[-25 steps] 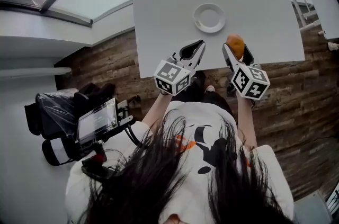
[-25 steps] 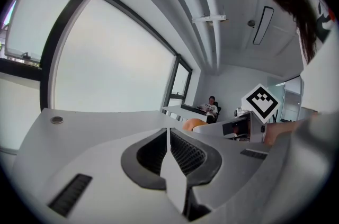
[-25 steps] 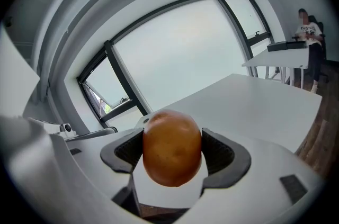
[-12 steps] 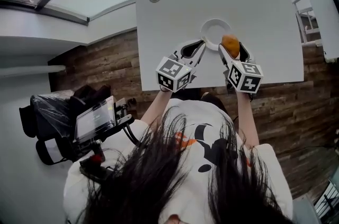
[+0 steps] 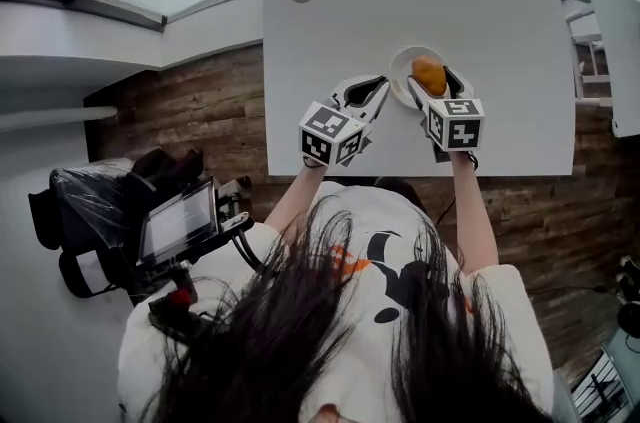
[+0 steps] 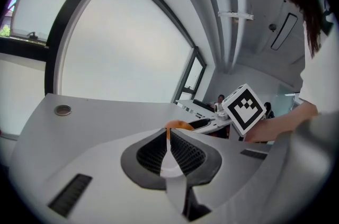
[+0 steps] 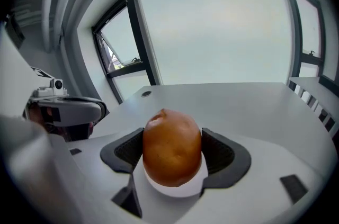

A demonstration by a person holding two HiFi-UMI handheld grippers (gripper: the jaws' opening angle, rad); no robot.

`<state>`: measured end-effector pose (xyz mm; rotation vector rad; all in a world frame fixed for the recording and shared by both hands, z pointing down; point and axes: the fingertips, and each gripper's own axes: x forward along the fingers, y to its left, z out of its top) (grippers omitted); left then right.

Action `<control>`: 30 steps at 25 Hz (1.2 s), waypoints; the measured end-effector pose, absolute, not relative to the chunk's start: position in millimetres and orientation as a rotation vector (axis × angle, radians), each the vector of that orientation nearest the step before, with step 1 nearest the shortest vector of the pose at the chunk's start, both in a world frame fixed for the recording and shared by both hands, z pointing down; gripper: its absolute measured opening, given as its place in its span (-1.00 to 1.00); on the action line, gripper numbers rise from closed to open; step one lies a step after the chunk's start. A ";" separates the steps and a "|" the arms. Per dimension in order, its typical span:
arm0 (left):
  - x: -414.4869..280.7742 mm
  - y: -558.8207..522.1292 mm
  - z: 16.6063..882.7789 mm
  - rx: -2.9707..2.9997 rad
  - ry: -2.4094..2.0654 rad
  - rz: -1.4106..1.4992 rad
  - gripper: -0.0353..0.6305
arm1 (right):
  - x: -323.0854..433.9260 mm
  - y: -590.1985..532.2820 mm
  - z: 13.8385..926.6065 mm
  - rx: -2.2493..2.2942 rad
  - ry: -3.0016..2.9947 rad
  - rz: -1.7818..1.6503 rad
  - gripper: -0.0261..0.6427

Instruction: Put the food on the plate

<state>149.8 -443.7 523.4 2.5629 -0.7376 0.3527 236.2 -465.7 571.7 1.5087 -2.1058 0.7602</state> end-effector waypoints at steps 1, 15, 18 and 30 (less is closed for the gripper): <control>147.5 -446.5 524.5 2.554 -0.740 0.352 -0.88 | 234.1 -469.1 577.6 1.481 -2.095 0.751 0.06; 134.1 -462.4 530.2 2.513 -0.763 0.335 -0.88 | 232.7 -488.4 628.0 1.310 -2.001 0.640 0.06; 133.4 -463.5 529.0 2.511 -0.768 0.327 -0.88 | 230.9 -489.6 627.1 1.296 -2.005 0.610 0.06; 131.2 -466.4 527.6 2.487 -0.782 0.296 -0.88 | 231.0 -491.3 629.8 1.315 -1.987 0.669 0.06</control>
